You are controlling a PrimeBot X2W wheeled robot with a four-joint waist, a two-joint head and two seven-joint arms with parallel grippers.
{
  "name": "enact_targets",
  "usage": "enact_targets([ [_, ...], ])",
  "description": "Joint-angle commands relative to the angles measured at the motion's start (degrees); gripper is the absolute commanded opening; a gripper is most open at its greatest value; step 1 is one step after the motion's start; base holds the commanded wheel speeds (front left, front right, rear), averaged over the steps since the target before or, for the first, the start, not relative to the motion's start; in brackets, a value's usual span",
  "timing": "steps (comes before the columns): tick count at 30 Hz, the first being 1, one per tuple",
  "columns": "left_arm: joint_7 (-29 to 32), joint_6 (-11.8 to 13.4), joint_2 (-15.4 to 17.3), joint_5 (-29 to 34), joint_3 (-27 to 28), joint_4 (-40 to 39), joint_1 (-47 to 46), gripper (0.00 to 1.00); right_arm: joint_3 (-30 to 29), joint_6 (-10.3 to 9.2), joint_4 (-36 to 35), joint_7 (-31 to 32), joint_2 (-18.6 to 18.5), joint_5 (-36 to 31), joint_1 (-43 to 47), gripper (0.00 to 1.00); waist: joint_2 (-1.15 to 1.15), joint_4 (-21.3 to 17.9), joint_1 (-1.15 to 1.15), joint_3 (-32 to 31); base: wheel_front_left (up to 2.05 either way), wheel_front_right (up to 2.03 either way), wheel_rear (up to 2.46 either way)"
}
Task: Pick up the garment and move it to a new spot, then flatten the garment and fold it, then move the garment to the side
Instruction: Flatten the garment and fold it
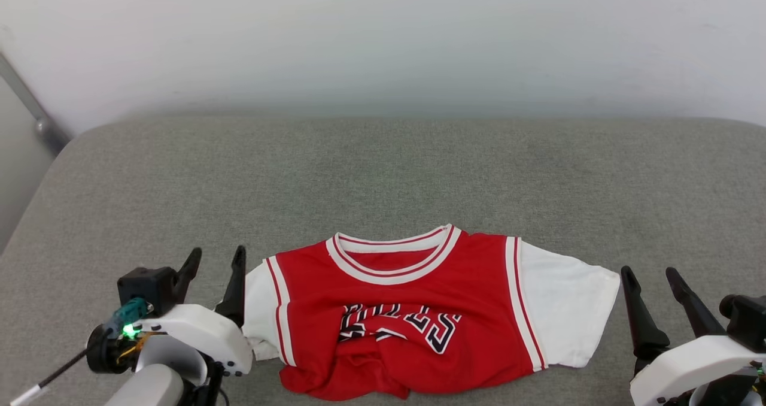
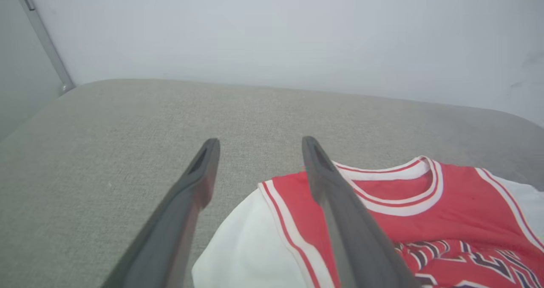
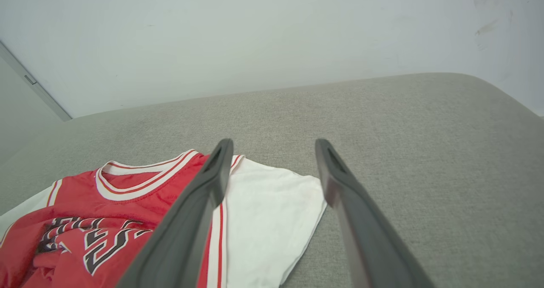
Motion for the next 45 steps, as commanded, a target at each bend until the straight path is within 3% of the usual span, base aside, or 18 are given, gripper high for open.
enact_targets([
  [1, -1.54, 0.44, -0.49, 1.12, 0.24, -1.41, 0.96, 1.00, -0.05, -0.02, -0.13, 0.06, 0.06, -0.06, 0.95, 1.00, 0.00, 0.12, 0.00, -0.36, 0.00, 0.00, 0.00],
  [7, -3.57, 1.61, -1.81, 3.98, 1.02, -6.08, 2.73, 1.00, -1.06, -0.02, 0.96, 2.02, 0.05, 0.79, 1.18, 1.00, 0.00, 0.53, 0.00, -0.71, 0.00, 0.00, 0.00],
  [12, -3.98, 2.05, -3.24, 6.58, 1.82, -9.42, 3.72, 1.00, -5.57, -0.02, 5.97, 10.58, -0.14, 0.80, -1.71, 1.00, 0.00, 1.64, 0.00, 0.20, 0.00, 0.00, 0.00],
  [23, -4.07, -0.38, -6.31, 10.45, 3.74, -12.23, 1.44, 1.00, -9.06, -0.02, 16.15, 33.87, -6.34, 2.04, -14.74, 1.00, 0.00, 5.39, 0.00, 7.05, 0.00, 0.00, 0.00],
  [31, -4.04, -3.06, -9.00, 12.57, 6.75, -11.30, -0.36, 1.00, -7.11, -0.02, 22.50, 39.99, -9.26, 1.34, -22.75, 1.00, 0.00, 7.54, 0.00, 12.26, 0.00, 0.00, 0.00],
  [35, -4.04, -4.22, -10.02, 13.36, 8.13, -10.11, -0.37, 1.00, -6.72, -0.02, 26.40, 42.67, -8.22, 2.09, -22.53, 1.00, 0.00, 7.97, 0.00, 13.25, 0.00, 0.00, 0.00],
  [36, -4.04, -4.54, -9.99, 13.66, 8.35, -9.69, -0.37, 1.00, -6.67, -0.02, 27.01, 43.13, -7.86, 2.52, -22.39, 0.87, 0.00, 7.98, 0.00, 13.37, 0.00, 0.00, 0.00],
  [37, -4.04, -4.70, -9.99, 13.77, 8.58, -9.28, -0.43, 1.00, -6.71, -0.01, 27.44, 43.56, -7.54, 2.90, -22.40, 0.33, 0.00, 7.95, 0.00, 13.49, 0.00, 0.00, 0.00],
  [38, -4.03, -4.96, -9.88, 13.71, 8.69, -8.62, -0.41, 1.00, -6.74, -0.01, 27.94, 44.00, -7.26, 3.26, -22.39, 0.00, 0.00, 7.88, 0.00, 13.53, 0.00, 0.00, 0.00],
  [45, -1.01, -7.00, -6.98, 11.59, 9.88, -5.79, -1.58, 1.00, -5.74, -0.01, 26.82, 42.59, -7.68, 4.39, -22.97, 0.00, 0.00, 6.52, 0.00, 11.83, 0.00, 0.00, 0.00],
])
